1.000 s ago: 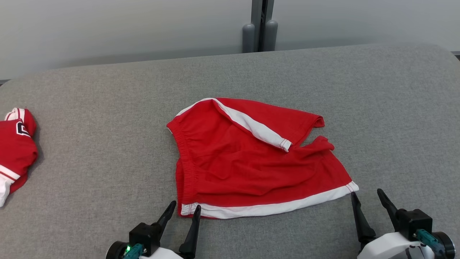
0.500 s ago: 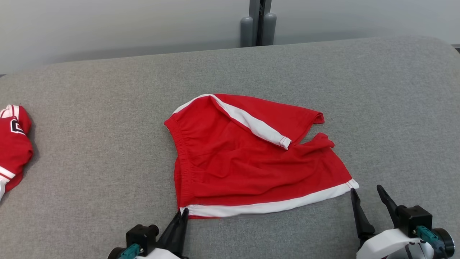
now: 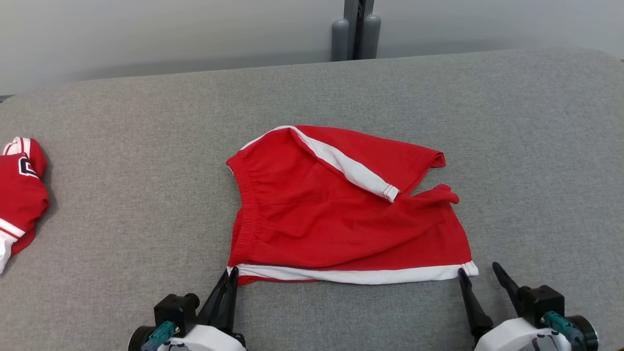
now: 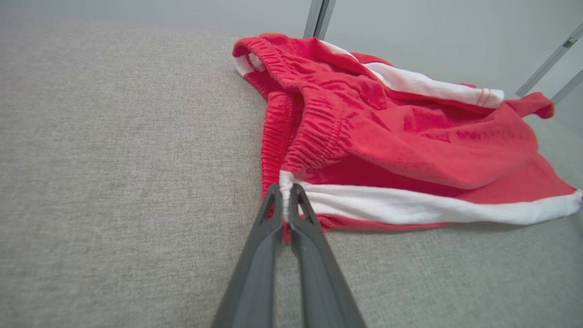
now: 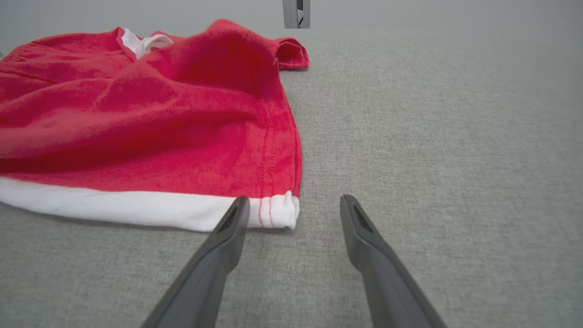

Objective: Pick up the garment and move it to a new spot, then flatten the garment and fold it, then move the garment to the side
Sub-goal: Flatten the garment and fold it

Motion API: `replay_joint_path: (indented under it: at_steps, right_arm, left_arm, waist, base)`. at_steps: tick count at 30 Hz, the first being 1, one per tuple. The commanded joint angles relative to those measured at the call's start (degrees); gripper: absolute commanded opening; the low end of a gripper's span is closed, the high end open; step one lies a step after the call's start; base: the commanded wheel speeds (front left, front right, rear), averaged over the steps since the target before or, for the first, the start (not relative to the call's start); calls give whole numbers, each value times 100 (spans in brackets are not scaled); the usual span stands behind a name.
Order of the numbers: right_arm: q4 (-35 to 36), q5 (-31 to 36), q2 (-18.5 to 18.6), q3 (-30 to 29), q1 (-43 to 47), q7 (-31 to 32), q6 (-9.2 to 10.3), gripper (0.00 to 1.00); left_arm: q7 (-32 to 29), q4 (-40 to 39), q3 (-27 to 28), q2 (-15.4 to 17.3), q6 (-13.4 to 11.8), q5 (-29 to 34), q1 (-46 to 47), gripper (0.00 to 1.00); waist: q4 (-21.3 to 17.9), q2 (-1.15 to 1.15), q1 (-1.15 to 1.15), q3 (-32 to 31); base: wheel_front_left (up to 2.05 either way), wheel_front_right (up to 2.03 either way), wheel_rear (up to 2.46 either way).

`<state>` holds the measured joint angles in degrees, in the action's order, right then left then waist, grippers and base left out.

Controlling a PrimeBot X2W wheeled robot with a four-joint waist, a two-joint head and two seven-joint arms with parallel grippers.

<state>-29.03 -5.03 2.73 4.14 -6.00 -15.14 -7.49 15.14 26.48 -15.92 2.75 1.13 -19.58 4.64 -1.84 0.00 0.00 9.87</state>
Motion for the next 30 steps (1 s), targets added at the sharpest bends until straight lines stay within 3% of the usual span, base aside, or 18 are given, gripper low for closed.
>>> replay_joint_path:
  at_steps: [1,4,8,9,10,11,12,13,21,30]
  right_arm:
    - [-93,-44,35,26,-47,1,0,100]
    - [-271,-120,32,138,-124,1,0,100]
    - [-499,-230,32,287,-267,2,0,88]
    - [-553,-246,31,317,-297,2,0,81]
    - [-608,-265,31,336,-325,2,0,68]
    - [-646,-279,31,348,-358,3,0,49]
    - [-678,-285,31,363,-384,3,0,38]
    - [-704,-291,31,370,-397,3,0,0]
    - [-252,-550,40,238,-332,2,0,0]
    - [804,-992,38,232,-831,1,0,0]
  left_arm:
    - [0,-27,27,26,11,46,72,0]
    - [0,-45,18,27,37,60,96,0]
    - [0,-31,5,28,61,79,122,0]
    - [0,-29,7,26,66,95,133,0]
    - [0,-24,9,26,77,104,139,0]
    - [0,-17,11,27,87,116,140,0]
    - [0,-11,12,27,77,119,142,0]
    - [0,-4,14,27,77,117,143,0]
    - [0,-274,173,30,70,233,120,0]
    - [0,-997,641,51,321,726,543,0]
  waist:
    - [7,0,0,14]
    - [17,0,0,40]
    - [22,0,0,76]
    - [23,0,0,84]
    - [27,0,0,89]
    - [33,0,0,94]
    - [41,0,0,96]
    - [49,0,0,95]
    - [57,0,0,-104]
    - [19,0,0,-743]
  base:
    - [0,0,0]
    - [0,0,0]
    - [0,0,0]
    - [0,0,0]
    - [0,0,0]
    - [0,0,0]
    - [0,0,0]
    - [0,0,0]
    - [0,0,0]
    - [0,0,0]
